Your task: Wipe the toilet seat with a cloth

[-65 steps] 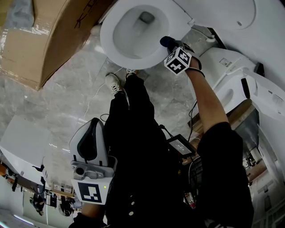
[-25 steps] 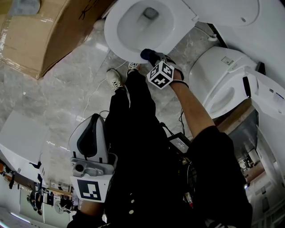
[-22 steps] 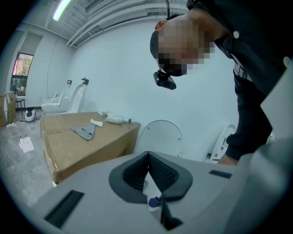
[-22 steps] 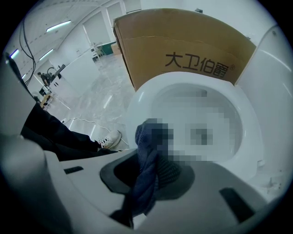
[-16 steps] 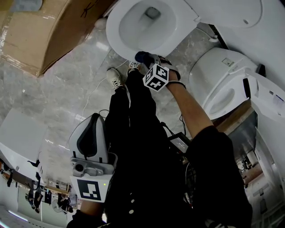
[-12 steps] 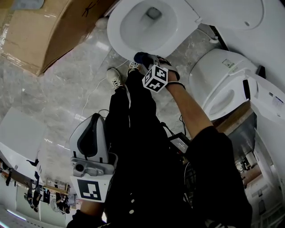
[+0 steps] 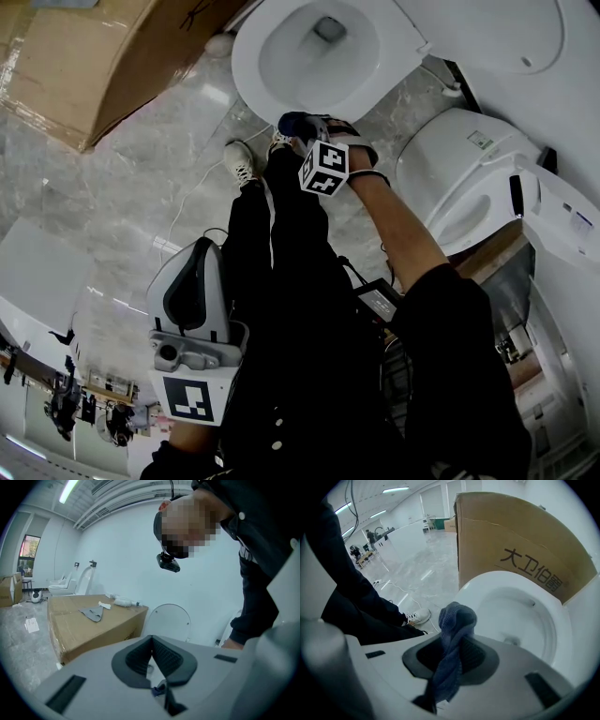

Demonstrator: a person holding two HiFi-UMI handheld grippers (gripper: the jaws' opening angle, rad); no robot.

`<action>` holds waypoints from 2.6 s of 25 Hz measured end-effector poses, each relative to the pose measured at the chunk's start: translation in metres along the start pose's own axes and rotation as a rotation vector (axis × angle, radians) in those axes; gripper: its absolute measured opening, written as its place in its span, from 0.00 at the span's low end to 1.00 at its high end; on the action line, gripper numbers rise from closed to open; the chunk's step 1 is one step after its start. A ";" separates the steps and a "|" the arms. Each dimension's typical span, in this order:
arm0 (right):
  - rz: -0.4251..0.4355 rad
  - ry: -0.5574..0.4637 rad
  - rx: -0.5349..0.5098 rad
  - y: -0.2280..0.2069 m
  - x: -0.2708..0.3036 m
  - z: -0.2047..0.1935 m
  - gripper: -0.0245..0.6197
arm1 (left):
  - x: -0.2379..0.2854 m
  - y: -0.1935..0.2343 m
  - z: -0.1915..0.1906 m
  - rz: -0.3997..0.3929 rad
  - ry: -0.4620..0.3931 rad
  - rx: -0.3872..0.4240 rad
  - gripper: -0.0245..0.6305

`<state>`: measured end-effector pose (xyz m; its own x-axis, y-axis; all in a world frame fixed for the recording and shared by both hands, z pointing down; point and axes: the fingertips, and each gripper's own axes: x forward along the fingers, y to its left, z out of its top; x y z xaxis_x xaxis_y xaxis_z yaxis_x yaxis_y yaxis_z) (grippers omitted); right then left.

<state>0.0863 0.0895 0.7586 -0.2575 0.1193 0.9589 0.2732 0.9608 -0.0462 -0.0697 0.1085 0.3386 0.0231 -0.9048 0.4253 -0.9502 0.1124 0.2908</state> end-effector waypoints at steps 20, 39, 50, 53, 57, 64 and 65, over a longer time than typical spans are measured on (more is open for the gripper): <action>-0.004 -0.021 -0.369 -0.006 0.014 0.047 0.18 | 0.000 0.016 -0.002 0.057 -0.004 -0.038 0.05; -0.016 -0.055 -0.312 -0.037 0.027 0.098 0.18 | 0.007 0.025 0.002 0.083 0.001 -0.051 0.05; -0.029 -0.067 -0.247 -0.060 0.032 0.123 0.18 | 0.010 0.035 0.003 0.103 0.002 -0.065 0.05; -0.032 -0.074 -0.222 -0.069 0.033 0.130 0.18 | 0.012 0.040 0.004 0.110 0.001 -0.071 0.05; -0.039 -0.085 -0.191 -0.082 0.034 0.138 0.18 | 0.014 0.045 0.006 0.120 0.006 -0.076 0.05; -0.030 -0.105 -0.140 -0.094 0.034 0.144 0.18 | 0.023 0.051 0.010 0.131 0.004 -0.087 0.05; -0.029 -0.110 -0.123 -0.097 0.034 0.145 0.18 | 0.024 0.051 0.010 0.132 0.004 -0.087 0.05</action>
<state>-0.0837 0.0369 0.7553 -0.3649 0.1248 0.9227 0.3735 0.9274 0.0223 -0.1208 0.0884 0.3550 -0.0989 -0.8780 0.4684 -0.9143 0.2659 0.3055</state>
